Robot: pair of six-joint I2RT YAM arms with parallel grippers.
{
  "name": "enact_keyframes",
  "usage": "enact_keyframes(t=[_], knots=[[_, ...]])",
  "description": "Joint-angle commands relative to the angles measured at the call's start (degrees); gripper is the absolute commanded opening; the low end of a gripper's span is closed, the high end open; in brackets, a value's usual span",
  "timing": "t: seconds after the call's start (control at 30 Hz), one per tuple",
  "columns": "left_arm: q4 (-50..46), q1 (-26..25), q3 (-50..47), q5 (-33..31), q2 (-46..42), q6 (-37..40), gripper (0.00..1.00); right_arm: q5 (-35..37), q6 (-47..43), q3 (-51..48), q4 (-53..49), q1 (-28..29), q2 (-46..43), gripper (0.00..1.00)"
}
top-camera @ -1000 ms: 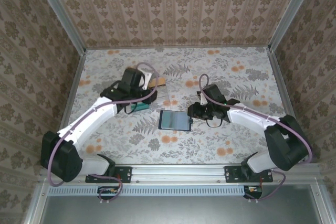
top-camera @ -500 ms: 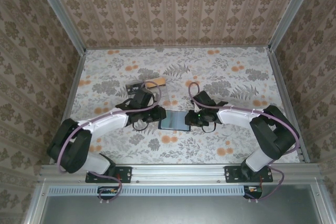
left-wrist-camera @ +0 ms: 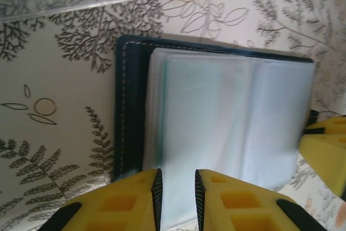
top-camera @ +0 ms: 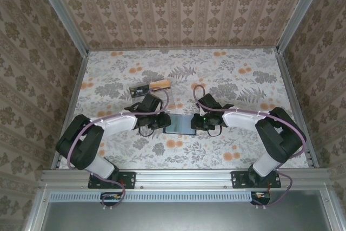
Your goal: Take the credit cards out of the card holder
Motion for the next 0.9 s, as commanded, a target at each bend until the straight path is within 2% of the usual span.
enact_keyframes(t=[0.0,0.27,0.57,0.87], knots=[[-0.8,-0.6,0.6,0.0,1.9,0.5,0.25,1.7,0.2,1.5,-2.3,0.3,1.3,0.22],[1.7,-1.3,1.4,2.8,3.6,1.2,0.25,1.5,0.1,1.7,-2.3,0.3,1.7,0.22],[2.9,-2.0,2.9,5.7,2.5,1.9,0.36,1.0,0.4,1.7,-1.8,0.3,2.4,0.22],[5.1,-3.1,5.0,9.4,4.0,2.0,0.37,1.0,0.6,1.6,-1.7,0.3,2.4,0.23]])
